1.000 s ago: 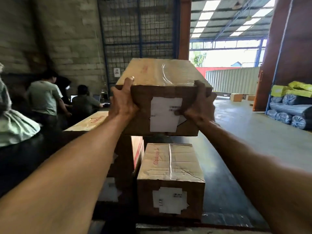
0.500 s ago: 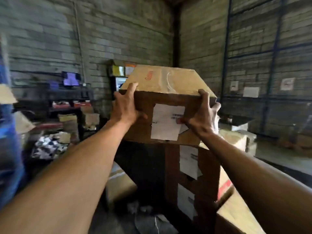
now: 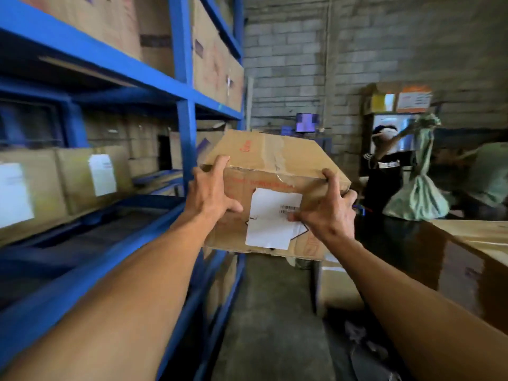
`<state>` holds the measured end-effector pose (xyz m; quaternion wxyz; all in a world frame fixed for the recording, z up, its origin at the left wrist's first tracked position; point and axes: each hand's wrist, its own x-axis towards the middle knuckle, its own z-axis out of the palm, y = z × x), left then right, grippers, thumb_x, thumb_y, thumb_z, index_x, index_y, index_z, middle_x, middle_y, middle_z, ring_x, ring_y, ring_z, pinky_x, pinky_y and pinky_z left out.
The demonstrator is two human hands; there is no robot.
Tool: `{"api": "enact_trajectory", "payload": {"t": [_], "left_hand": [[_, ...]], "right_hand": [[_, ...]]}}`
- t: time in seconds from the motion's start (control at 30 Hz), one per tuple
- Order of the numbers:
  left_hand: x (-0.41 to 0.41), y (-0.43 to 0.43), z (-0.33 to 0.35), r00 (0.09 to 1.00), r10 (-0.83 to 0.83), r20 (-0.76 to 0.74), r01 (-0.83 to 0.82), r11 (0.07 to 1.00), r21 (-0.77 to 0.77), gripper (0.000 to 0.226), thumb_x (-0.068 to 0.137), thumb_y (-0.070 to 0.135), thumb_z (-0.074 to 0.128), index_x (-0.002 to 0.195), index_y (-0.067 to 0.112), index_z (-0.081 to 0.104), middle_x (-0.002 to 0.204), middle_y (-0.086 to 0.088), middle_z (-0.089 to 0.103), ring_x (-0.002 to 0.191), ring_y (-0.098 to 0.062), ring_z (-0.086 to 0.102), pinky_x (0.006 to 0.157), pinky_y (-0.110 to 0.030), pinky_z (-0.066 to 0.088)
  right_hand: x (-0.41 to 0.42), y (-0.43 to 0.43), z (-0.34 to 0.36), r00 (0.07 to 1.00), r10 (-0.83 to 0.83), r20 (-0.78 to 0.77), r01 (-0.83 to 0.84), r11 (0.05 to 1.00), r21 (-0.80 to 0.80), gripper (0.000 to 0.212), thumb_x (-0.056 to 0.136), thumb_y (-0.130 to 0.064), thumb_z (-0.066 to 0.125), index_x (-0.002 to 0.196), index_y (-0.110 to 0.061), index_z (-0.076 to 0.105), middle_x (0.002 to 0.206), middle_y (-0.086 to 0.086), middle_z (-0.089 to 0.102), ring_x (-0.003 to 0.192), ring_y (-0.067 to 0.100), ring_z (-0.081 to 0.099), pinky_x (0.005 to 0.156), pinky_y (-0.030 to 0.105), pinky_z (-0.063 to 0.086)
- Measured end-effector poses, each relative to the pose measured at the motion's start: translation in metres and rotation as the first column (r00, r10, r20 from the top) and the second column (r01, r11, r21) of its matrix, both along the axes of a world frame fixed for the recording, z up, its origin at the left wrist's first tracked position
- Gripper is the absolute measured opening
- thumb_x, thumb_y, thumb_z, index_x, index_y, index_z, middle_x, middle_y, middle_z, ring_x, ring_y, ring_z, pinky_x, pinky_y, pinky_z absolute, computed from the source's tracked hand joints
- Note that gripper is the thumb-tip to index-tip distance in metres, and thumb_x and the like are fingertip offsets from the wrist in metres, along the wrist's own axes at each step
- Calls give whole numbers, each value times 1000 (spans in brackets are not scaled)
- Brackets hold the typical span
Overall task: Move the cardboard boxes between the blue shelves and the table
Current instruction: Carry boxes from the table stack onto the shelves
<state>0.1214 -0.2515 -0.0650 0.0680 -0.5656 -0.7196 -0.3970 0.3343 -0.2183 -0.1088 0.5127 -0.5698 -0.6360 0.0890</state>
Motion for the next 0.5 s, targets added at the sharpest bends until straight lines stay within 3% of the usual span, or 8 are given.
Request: {"api": "enact_trajectory", "payload": {"t": [0.27, 0.5], "left_hand": [[-64, -157, -1, 966, 257, 38, -257, 966, 2, 109, 54, 28, 94, 139, 42, 29, 131, -17, 41, 119, -39, 47, 91, -51, 45], [-97, -299, 10, 875, 482, 46, -481, 876, -35, 108, 51, 29, 95, 137, 42, 31, 131, -16, 44, 121, -42, 45, 89, -55, 46]], "right_hand": [[-81, -96, 1, 959, 283, -5, -283, 959, 8, 111, 54, -37, 94, 138, -47, 22, 137, 16, 29, 118, 46, 44, 96, 55, 43], [-147, -190, 10, 855, 518, 7, -518, 855, -22, 114, 51, -37, 94, 138, -47, 22, 136, 16, 29, 119, 48, 44, 97, 55, 41]]}}
